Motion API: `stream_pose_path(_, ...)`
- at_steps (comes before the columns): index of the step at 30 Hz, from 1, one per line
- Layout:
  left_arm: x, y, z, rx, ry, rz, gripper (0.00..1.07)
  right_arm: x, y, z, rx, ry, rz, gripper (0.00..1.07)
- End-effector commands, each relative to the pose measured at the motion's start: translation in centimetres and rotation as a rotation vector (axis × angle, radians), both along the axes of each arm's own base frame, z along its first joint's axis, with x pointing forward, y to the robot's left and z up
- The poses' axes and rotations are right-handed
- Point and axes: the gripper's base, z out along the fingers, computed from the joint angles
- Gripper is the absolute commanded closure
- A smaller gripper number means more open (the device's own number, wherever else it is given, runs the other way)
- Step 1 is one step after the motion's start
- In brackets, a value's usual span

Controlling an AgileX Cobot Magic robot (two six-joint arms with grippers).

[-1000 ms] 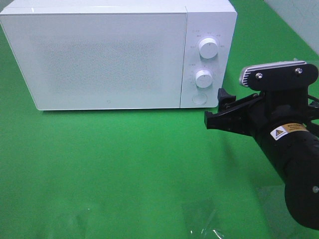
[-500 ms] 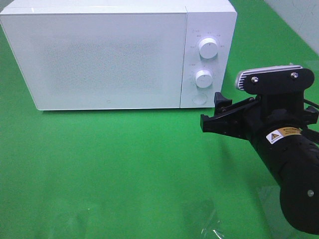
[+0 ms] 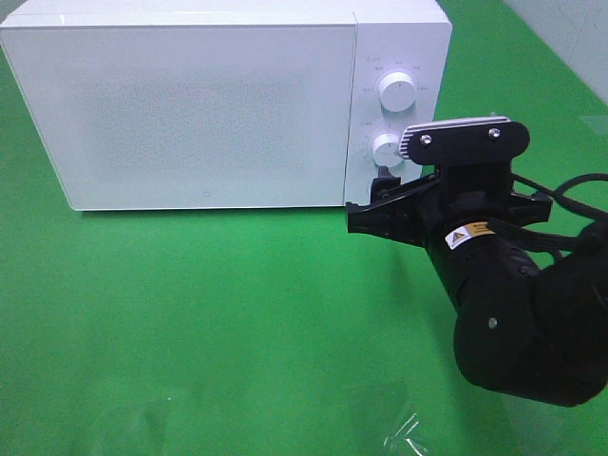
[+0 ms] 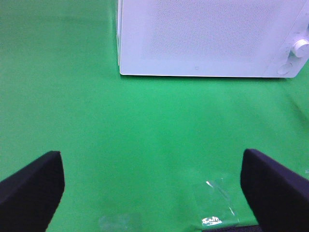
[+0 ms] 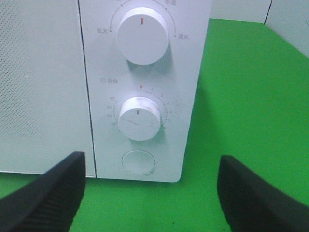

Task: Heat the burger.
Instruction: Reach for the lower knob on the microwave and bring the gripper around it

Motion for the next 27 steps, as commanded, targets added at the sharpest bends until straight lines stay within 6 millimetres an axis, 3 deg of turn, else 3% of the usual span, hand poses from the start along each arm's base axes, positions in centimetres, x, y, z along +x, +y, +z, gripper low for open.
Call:
stream_pose_path(1,-0.3,0.0,-0.1,-0.004,-0.02,-0.001,0.15,1.3,0.1,1.0,-0.002,-0.15,-0.03,0.34)
stream_pose_path(11,-0.3,0.0,-0.1,-0.004,-0.02,-0.001,0.15,4.9,0.4,0.0,0.003,-0.132,-0.051,0.34)
stream_pose_path(27,-0.3,0.0,-0.1,-0.004,-0.02,-0.001,0.15,7.9,1.7,-1.8,0.021,-0.097,-0.057,0.34)
